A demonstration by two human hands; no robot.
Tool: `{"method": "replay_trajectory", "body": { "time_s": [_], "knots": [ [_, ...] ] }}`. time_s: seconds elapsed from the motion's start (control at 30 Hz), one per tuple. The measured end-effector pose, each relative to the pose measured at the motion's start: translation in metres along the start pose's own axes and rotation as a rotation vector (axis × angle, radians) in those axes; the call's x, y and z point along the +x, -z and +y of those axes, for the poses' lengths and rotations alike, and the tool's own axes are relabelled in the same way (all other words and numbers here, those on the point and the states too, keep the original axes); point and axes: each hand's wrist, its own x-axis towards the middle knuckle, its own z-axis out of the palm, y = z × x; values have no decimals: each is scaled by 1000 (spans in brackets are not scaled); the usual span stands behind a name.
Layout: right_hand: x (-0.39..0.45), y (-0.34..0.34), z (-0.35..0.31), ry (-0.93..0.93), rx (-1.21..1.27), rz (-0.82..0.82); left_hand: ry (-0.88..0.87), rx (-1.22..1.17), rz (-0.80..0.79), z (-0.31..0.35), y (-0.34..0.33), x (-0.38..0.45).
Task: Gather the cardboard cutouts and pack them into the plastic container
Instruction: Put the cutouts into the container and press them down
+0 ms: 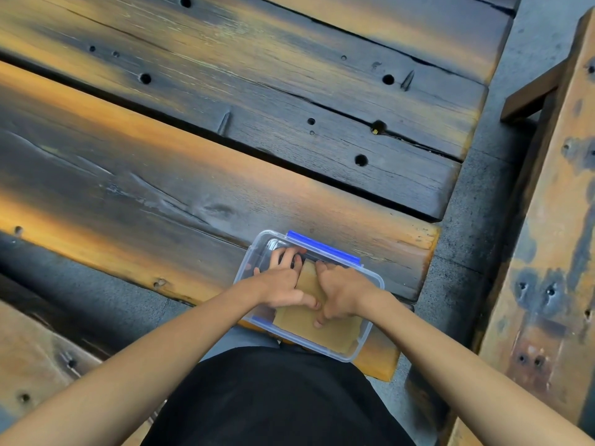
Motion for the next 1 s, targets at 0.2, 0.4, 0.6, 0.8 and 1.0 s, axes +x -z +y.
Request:
{"method": "replay_trajectory", "body": {
  "time_s": [0.2,0.4,0.6,0.8,1.0],
  "knots": [
    [5,8,3,12,-14,-16,-17,58,2,0,5,-2],
    [4,4,15,42,69,-4,-146,-134,29,-13,-1,-14],
    [6,6,15,57,93,-14,-141,-339,65,-7,-4,-19],
    [7,6,12,53,67,-5,-145,-361,36,-13,-6,-14],
    [6,1,13,65,48,32,-112,-287,58,-8,-12,-15]
  ]
}}
